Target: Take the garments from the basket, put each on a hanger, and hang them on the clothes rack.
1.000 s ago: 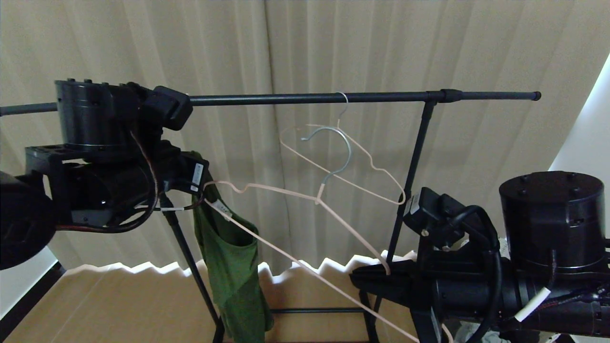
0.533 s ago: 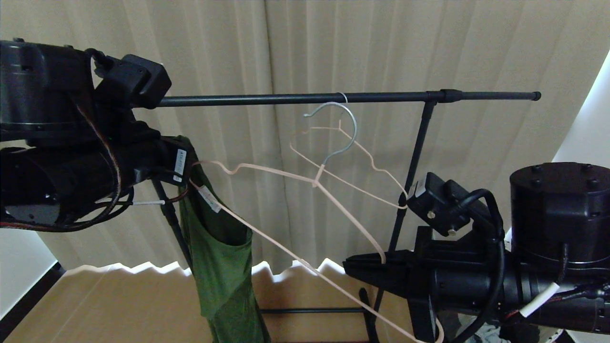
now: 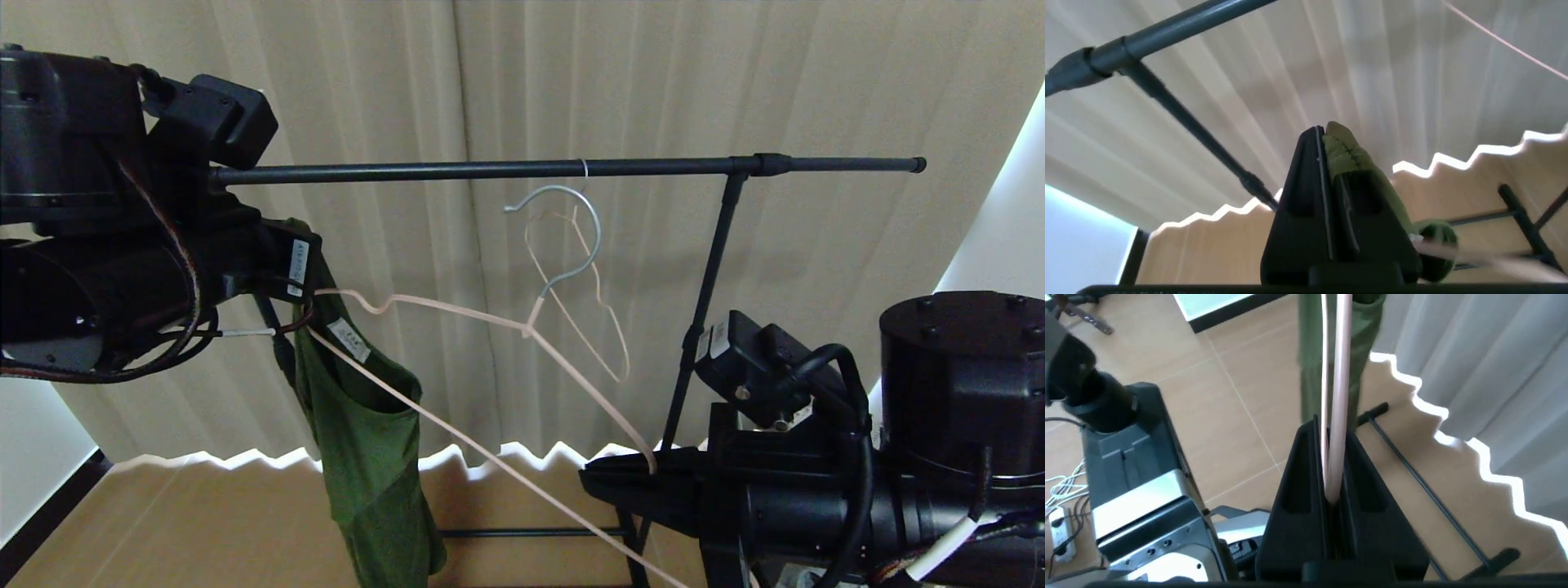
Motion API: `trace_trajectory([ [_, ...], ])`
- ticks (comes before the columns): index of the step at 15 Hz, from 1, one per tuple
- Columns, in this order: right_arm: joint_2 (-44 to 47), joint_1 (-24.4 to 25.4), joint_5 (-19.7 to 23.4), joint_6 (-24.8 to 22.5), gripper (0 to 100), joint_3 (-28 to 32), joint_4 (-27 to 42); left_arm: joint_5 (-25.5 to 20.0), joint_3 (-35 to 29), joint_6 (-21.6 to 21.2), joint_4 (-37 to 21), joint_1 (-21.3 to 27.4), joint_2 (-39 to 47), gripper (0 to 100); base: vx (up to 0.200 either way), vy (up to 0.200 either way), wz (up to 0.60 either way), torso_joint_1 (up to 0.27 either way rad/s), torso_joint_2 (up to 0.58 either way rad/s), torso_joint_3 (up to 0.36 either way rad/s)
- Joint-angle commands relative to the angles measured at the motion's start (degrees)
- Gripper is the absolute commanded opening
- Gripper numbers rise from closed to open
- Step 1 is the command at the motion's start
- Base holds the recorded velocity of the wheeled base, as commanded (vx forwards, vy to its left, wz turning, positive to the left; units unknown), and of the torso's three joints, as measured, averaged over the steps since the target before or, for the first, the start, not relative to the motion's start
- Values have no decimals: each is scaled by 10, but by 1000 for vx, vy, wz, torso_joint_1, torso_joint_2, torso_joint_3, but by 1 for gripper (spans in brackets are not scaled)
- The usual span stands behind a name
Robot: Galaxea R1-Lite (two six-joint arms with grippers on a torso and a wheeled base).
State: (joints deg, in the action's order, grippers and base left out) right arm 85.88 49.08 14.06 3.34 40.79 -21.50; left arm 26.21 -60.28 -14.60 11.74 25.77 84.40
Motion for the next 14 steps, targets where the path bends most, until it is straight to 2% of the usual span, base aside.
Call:
trace_trajectory([
  [1,-3,2,0,0,0,4,-4,1,4,0,0,0,0,0,0,0,0,0,0,0],
  [4,12,1,-3,18,0,3,-55,1,5,0,-1,1,-2,0,0,0,0,0,0,0],
  [10,22,-7,-6,26,0,5,-55,8,8,-6,-2,0,-6,0,0,0,0,0,0,0],
  [14,40,-16,-6,27,0,18,-55,19,47,-23,1,9,-22,0,0,0,0,0,0,0],
])
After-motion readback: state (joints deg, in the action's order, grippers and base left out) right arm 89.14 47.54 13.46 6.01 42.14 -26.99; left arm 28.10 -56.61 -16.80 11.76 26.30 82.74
